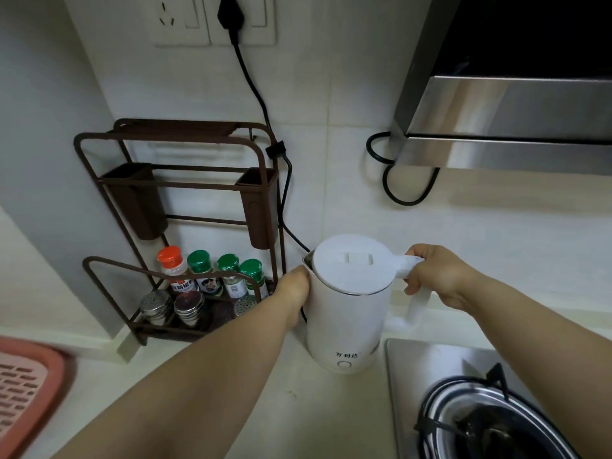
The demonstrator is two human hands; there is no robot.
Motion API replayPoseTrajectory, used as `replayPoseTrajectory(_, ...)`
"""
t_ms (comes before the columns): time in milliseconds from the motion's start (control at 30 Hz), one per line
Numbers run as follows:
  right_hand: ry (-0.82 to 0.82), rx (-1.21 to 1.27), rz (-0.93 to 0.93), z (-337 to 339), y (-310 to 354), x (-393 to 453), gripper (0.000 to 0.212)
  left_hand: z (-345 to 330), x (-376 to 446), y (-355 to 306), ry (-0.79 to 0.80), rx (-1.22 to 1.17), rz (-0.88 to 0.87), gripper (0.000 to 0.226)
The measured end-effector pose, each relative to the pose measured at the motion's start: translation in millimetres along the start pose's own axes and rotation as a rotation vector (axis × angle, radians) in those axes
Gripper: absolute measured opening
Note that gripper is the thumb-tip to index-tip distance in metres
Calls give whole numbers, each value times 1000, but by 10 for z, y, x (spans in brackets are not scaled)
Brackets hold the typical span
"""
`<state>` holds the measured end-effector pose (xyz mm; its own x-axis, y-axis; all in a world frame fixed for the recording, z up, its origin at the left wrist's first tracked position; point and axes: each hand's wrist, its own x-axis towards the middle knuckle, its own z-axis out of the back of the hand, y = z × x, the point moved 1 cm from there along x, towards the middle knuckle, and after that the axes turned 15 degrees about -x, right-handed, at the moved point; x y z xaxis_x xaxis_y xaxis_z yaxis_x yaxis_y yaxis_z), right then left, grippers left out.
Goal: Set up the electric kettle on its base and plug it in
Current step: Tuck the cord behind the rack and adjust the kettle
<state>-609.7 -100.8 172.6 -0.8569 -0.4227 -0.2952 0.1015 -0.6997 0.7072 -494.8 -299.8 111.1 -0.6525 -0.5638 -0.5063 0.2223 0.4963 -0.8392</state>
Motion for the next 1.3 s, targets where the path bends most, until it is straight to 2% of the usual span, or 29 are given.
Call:
replayPoseTrajectory(133, -13, 12, 1, -53, 47, -61, 33, -27, -11, -197, 20, -228, -22, 50)
replayPoseTrajectory(233, -57, 51, -11, -106, 55, -73, 33, -69, 4, -256, 40, -311, -13, 53)
replayPoseTrajectory(333, -121, 89, -26, -169, 82, -54, 32, -127, -102, -311, 60, -288, 18, 56)
replayPoseTrajectory(500, -171, 127, -52, -221, 79, -37, 31, -148, -246, -317, 24, -209, -43, 54)
replayPoseTrajectory(567, -172, 125, -45, -226, 83, -49, 31, -147, -294, -207, 19, -106, -108, 62)
replayPoseTrajectory(633, -174, 111, -34, -233, 102, -73, 32, -152, -381, -115, -41, 39, -244, 64)
replayPoseTrajectory(733, -182, 112, -29, -274, 149, -92, 31, -189, -525, -15, -97, 106, -337, 68)
replayPoseTrajectory(833, -193, 105, -22, -339, 195, -94, 31, -199, -571, -21, -99, 82, -324, 71)
replayPoseTrajectory(1033, -195, 100, -13, -377, 262, -77, 30, -135, -548, -146, -41, 43, -334, 54)
replayPoseTrajectory(1300, -96, -44, 29, -336, 233, -112, 29, -134, -597, -141, -54, 92, -244, 69)
